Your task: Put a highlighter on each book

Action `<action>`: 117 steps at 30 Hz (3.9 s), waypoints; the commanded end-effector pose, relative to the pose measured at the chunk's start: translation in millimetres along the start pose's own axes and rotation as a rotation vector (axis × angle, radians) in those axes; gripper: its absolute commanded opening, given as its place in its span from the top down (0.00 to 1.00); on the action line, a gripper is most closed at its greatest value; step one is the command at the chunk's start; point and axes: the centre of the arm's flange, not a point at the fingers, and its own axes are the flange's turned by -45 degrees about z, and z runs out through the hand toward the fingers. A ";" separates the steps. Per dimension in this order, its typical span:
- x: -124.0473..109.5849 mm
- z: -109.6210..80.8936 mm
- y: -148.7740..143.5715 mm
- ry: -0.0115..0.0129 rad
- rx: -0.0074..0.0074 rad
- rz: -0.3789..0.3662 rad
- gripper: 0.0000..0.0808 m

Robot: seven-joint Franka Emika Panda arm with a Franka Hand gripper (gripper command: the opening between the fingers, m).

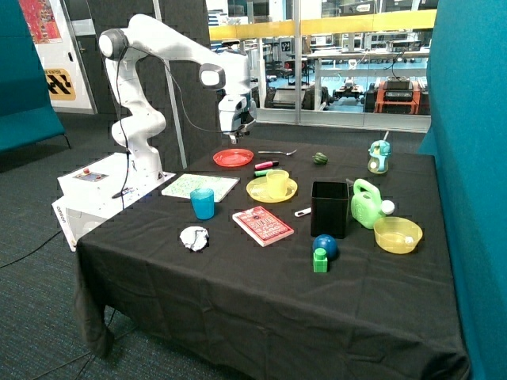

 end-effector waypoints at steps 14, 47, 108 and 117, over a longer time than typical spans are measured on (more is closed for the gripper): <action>0.8 9.8 -29.1 -0.0098 -0.0008 0.007 0.81; -3.2 66.1 -120.8 -0.0098 0.0014 -0.434 0.61; 53.6 162.8 -128.5 -0.0098 0.0019 -0.541 0.68; 52.3 167.7 -120.8 -0.0098 0.0019 -0.542 0.70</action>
